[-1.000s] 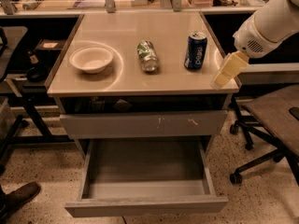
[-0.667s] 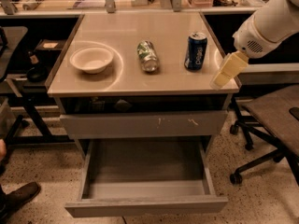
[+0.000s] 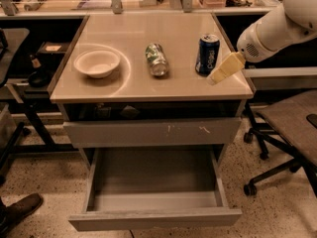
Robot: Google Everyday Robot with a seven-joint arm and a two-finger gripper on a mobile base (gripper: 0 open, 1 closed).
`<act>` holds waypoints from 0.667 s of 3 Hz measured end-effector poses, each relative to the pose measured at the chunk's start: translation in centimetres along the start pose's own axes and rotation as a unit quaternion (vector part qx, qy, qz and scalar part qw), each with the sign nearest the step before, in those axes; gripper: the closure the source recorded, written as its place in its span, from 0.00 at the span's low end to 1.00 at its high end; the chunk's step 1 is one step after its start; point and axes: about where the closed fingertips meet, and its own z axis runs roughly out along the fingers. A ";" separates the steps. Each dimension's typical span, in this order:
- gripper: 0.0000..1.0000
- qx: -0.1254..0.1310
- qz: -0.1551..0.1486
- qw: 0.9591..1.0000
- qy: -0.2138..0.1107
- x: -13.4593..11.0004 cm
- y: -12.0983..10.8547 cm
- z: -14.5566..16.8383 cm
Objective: Place pepsi can into middle drawer
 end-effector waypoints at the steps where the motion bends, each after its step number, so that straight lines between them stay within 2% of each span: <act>1: 0.00 0.000 0.000 1.000 0.000 0.0 0.0 0.0; 2: 0.00 -0.006 0.016 0.999 -0.033 -1.0 -0.5 1.0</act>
Offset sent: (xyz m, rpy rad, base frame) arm 0.0318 0.0115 0.0022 0.1781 -0.0704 -0.0137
